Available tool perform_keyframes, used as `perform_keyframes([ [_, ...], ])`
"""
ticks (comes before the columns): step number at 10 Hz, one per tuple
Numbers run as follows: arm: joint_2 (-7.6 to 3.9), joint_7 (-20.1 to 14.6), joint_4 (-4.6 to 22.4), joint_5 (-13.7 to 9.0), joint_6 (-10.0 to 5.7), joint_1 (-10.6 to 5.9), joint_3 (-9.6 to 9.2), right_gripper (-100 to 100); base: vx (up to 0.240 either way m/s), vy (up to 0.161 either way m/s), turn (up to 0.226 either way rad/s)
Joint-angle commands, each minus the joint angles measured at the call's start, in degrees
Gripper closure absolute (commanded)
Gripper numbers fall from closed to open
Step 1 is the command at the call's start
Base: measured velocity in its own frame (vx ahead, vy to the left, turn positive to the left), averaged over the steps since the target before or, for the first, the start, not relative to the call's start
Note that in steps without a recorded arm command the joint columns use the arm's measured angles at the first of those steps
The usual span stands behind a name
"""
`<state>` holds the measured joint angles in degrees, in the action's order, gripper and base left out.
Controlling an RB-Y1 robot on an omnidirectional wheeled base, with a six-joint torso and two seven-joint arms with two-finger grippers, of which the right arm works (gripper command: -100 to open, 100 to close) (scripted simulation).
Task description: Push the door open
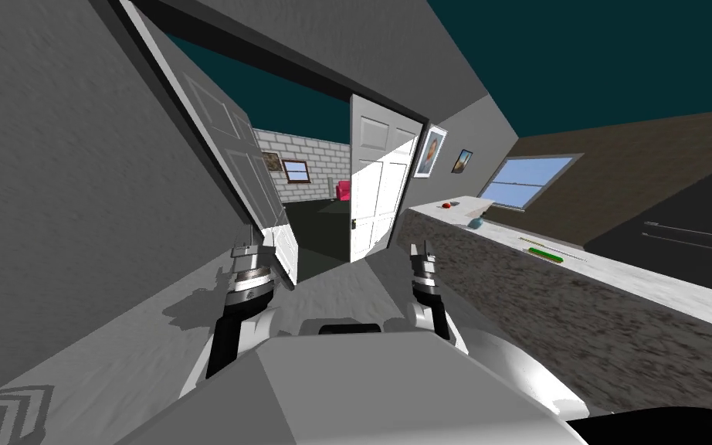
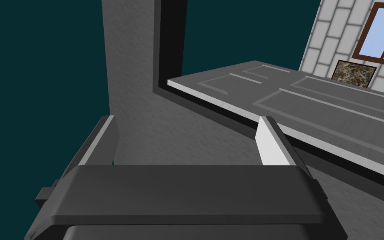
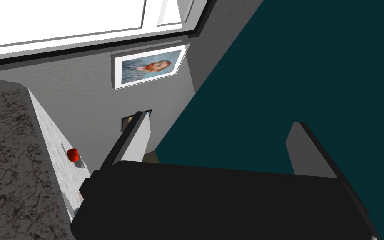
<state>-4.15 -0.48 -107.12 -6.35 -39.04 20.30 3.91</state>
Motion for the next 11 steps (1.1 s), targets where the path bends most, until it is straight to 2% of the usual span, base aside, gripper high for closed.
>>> perform_keyframes([
  [1, -0.26, 0.05, 2.61, -0.10, -0.30, -0.95, -0.17, -100, 0.097, -0.019, 0.140],
  [4, -0.95, -0.10, 7.16, -0.45, -0.75, -2.69, -0.25, -100, 0.101, -0.020, 0.144],
  [5, -0.95, -0.10, 7.40, -0.45, -0.75, -2.69, -0.25, -100, 0.054, -0.018, 0.041],
  [11, -2.19, -0.42, 17.41, -1.18, -1.70, -6.33, -0.42, -100, 0.086, -0.023, 0.146],
])
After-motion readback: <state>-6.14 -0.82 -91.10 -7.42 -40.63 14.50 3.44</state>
